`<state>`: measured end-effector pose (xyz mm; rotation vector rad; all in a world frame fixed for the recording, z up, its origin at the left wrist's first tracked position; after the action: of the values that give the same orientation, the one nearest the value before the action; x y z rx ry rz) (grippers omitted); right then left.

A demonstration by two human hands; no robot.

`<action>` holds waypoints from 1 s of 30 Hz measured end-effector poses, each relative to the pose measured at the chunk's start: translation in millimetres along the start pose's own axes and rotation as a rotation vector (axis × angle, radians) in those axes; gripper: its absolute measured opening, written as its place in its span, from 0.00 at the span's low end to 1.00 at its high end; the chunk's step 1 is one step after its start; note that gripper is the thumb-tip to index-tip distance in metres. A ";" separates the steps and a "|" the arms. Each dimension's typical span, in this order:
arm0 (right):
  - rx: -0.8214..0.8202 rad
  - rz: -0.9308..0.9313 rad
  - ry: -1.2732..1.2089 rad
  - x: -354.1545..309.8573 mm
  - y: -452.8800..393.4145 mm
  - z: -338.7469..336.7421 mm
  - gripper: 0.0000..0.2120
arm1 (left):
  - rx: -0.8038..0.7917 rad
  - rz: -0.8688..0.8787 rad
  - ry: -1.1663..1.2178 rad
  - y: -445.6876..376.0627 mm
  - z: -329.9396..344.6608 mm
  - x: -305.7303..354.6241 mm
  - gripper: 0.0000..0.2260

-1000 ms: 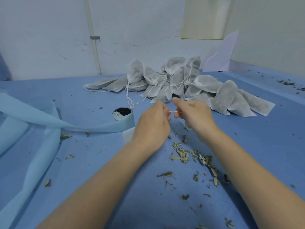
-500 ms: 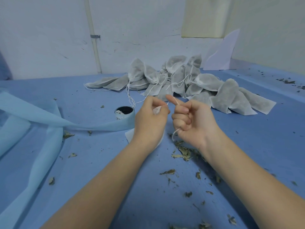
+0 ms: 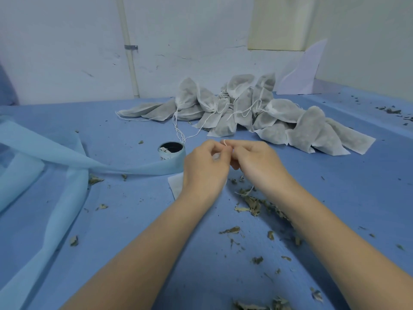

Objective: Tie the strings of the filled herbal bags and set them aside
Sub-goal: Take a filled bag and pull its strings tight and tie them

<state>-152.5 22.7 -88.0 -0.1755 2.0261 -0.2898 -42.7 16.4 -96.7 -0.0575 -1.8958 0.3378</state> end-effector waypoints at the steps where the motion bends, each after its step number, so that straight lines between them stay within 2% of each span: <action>1: -0.003 -0.011 0.002 -1.0 0.3 -0.5 0.16 | 0.017 -0.006 -0.003 -1.3 -0.8 -0.8 0.08; 3: -0.005 -0.046 0.018 -3.5 0.8 -1.1 0.17 | 0.045 -0.009 -0.013 -3.5 -2.1 -1.5 0.08; 7: 0.054 -0.136 0.158 -4.0 -0.5 -4.7 0.06 | 0.059 -0.028 0.010 -4.6 -2.5 -4.3 0.07; 10: 0.073 -0.116 0.139 1.0 -3.1 -10.5 0.06 | 0.028 -0.082 0.137 -4.6 -1.3 -8.4 0.08; 12: 0.011 -0.059 0.152 6.0 -5.8 -13.1 0.03 | 0.027 -0.123 0.220 -4.9 -1.1 -10.9 0.10; 14: -0.085 0.014 0.093 12.6 -6.7 -13.4 0.07 | 0.034 -0.147 0.311 -4.8 -3.4 -11.1 0.12; 16: -0.131 0.048 -0.006 14.9 -6.8 -13.6 0.08 | 0.018 -0.083 0.267 -5.1 -5.9 -8.2 0.12; 18: -0.141 0.054 -0.049 14.9 -6.3 -14.7 0.08 | -0.022 -0.038 0.217 -3.8 -6.3 -5.8 0.11; 22: -0.150 0.037 -0.016 12.2 -6.8 -20.0 0.09 | -0.082 -0.102 0.320 3.0 -2.4 -2.9 0.10; 26: -0.131 0.107 -0.125 10.7 -7.7 -25.5 0.10 | 0.040 0.105 -0.064 8.1 -1.9 4.7 0.08; 28: -0.101 0.147 -0.252 12.0 -8.8 -25.8 0.13 | 0.109 0.208 -0.148 10.7 -2.3 7.9 0.07; 30: -0.100 0.173 -0.384 12.0 -9.0 -25.0 0.11 | 0.156 0.262 -0.197 12.1 -2.6 8.5 0.07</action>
<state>-180.3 14.3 -84.9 -0.1071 1.6622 -0.0402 -44.7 30.2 -91.3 -0.1740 -2.0538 0.6903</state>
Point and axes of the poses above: each hand's wrist, its own y-axis away from the middle knuckle, its own z-axis out of the palm, x = y × z, the point moved 4 cm from there along -y, towards the middle knuckle, and after that the axes turned 6 degrees about -z, right-handed, at the moved point
